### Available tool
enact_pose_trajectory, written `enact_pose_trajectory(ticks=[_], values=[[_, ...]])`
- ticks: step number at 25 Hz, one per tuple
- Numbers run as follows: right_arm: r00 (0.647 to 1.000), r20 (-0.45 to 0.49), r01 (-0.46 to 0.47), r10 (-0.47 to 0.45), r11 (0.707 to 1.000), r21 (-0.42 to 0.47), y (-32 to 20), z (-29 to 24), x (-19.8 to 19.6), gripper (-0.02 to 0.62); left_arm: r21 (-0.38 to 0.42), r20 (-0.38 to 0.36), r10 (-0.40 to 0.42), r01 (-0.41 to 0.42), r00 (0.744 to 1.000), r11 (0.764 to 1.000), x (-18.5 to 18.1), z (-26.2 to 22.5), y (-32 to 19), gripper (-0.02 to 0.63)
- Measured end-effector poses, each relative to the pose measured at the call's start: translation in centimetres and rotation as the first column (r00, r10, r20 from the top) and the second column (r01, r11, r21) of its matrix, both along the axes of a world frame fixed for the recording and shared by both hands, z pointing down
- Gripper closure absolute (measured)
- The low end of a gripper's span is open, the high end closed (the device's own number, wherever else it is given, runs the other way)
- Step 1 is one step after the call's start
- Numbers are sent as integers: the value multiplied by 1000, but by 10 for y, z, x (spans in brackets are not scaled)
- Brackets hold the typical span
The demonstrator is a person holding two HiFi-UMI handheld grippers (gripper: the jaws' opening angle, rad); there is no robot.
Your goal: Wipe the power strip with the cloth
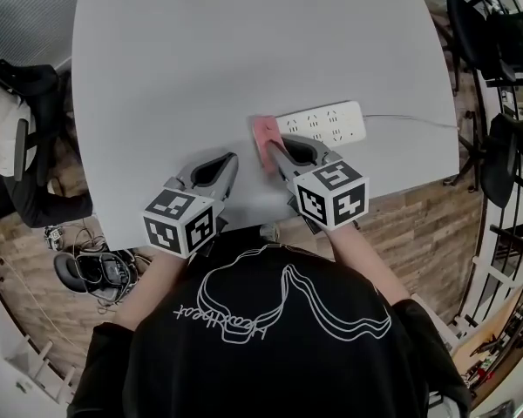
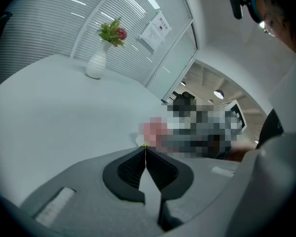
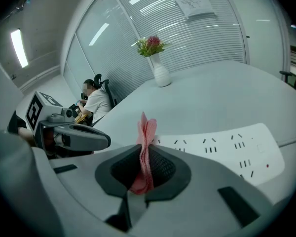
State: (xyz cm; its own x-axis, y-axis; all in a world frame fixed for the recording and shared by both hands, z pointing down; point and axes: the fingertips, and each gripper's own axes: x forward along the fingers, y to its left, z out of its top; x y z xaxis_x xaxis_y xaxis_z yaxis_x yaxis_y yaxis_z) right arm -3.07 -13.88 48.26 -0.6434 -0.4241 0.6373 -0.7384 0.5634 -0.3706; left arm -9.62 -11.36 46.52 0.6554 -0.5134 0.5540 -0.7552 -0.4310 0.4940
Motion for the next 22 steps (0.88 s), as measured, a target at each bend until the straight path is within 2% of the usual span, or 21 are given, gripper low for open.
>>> enact_pose_trajectory(ticks=[9,22], values=[[1000,-26,-2,2,1000,12,-1,2,8,554,-12,2,13,-13,1000,1000,5,3,-1,591],[993,-77,-83,86,996,40,-12,0,58,552,-8,-3,37,-37,999,999,18,0,-3,591]])
